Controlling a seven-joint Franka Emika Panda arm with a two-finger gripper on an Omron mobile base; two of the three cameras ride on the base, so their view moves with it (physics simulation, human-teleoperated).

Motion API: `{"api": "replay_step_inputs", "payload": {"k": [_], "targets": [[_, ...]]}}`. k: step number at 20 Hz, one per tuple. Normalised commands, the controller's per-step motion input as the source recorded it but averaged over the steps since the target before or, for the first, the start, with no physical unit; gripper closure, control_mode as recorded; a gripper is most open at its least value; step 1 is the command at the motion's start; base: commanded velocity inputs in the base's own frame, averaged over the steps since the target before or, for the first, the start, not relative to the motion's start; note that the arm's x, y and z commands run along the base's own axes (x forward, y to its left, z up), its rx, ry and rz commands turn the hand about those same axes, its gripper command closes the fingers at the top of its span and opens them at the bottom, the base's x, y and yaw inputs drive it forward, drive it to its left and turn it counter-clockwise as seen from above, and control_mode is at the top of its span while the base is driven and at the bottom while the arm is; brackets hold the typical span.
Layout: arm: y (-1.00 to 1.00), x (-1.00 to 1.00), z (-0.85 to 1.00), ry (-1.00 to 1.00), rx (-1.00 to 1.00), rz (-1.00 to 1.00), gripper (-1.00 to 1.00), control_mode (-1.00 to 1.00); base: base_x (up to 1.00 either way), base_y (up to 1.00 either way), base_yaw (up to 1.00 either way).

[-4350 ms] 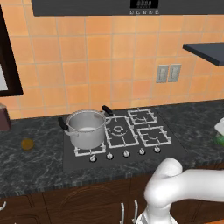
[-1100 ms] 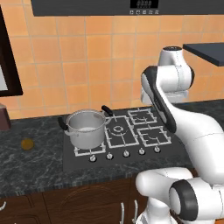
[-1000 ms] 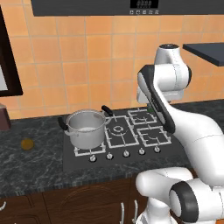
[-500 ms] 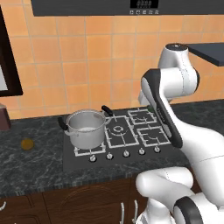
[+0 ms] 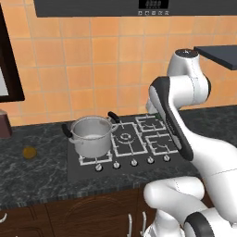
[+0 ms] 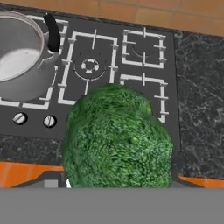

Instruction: Put the broccoli and avocado in the pot. Retrieve the spatula and lightly stir the vegetables in the pot.

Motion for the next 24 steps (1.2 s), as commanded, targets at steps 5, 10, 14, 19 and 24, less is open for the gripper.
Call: {"api": "replay_step_inputs", "payload": {"k": [5, 10, 14, 19, 24], "targets": [[0.00, 0.00, 0.00, 0.00, 0.00, 0.00, 1.00, 1.00, 0.00, 0.88, 0.00], [0.00, 0.00, 0.00, 0.00, 0.00, 0.00, 1.00, 1.00, 0.00, 0.99, 0.00], [0.00, 0.00, 0.00, 0.00, 0.00, 0.00, 1.00, 1.00, 0.12, 0.54, -0.01], [0.00, 0.00, 0.00, 0.00, 0.00, 0.00, 1.00, 1.00, 0.07, 0.29, -0.01], [0.00, 0.00, 0.00, 0.00, 0.00, 0.00, 1.00, 1.00, 0.36, 0.31, -0.07]]}}
